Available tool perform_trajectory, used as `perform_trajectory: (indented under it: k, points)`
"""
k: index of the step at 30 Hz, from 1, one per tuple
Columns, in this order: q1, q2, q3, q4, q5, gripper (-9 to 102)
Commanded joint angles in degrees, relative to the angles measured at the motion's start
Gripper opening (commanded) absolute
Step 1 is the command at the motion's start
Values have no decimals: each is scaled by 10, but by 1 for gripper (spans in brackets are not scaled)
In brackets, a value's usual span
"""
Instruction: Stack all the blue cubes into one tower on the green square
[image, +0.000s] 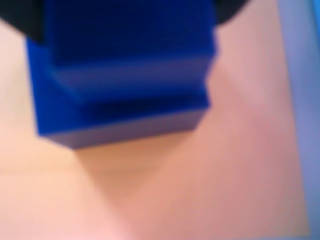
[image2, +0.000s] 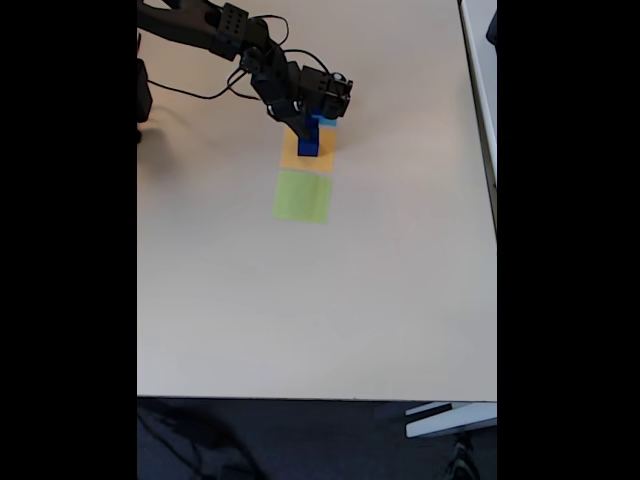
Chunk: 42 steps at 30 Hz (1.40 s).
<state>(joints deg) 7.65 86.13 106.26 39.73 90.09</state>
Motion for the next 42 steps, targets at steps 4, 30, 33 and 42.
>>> perform_trajectory:
  k: [4, 30, 33, 42]
  points:
    - [-4, 5, 1, -12, 8, 0]
    - [8, 1, 0, -15, 2, 0]
    - [9, 0, -1, -15, 1, 0]
    - [14, 0, -1, -15, -4, 0]
